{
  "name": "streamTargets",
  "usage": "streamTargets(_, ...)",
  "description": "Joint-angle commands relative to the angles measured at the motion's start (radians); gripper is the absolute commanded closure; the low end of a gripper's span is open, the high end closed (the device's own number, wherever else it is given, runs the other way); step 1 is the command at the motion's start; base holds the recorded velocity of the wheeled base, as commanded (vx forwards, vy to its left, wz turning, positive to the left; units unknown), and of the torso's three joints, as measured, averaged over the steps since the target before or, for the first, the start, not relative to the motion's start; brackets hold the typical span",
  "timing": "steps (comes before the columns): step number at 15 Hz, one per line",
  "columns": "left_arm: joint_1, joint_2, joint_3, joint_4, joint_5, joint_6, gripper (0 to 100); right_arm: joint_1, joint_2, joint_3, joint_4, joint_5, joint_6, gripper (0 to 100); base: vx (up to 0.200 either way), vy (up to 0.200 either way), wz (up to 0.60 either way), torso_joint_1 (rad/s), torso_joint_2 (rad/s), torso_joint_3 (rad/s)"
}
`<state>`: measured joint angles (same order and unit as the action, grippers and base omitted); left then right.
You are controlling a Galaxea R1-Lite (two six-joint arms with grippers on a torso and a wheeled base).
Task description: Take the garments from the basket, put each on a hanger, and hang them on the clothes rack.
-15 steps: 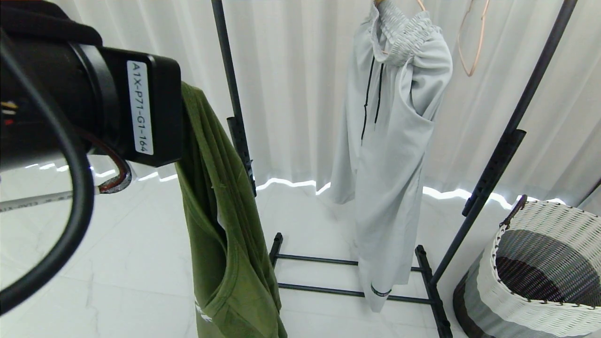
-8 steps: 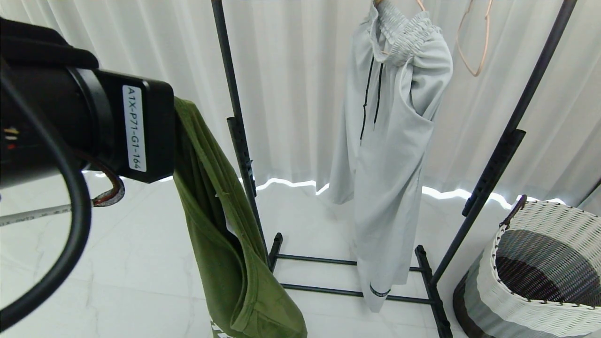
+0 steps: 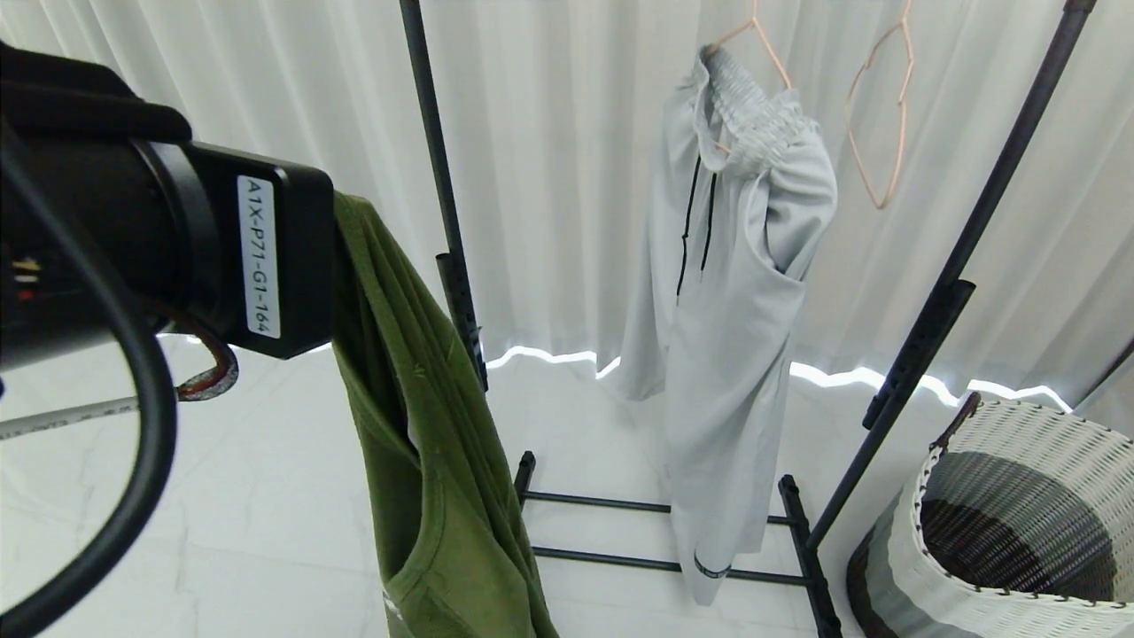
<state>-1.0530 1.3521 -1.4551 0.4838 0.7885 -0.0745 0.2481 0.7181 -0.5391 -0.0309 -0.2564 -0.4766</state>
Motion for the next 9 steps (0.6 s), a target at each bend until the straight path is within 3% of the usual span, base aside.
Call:
streamTargets(1, 0.001, 0.002, 0.002, 0.001, 0.000, 0.001, 100, 0.000, 0.001, -0.005, 0.000, 0.000, 0.000, 0, 0.000, 0.000, 0.00, 0.154, -0.52, -0.281)
streamTargets(9, 0.001, -0.010, 0.002, 0.001, 0.000, 0.001, 100, 0.000, 0.003, -0.008, -0.001, 0.000, -0.002, 0, 0.000, 0.000, 0.00, 0.185, -0.48, -0.286)
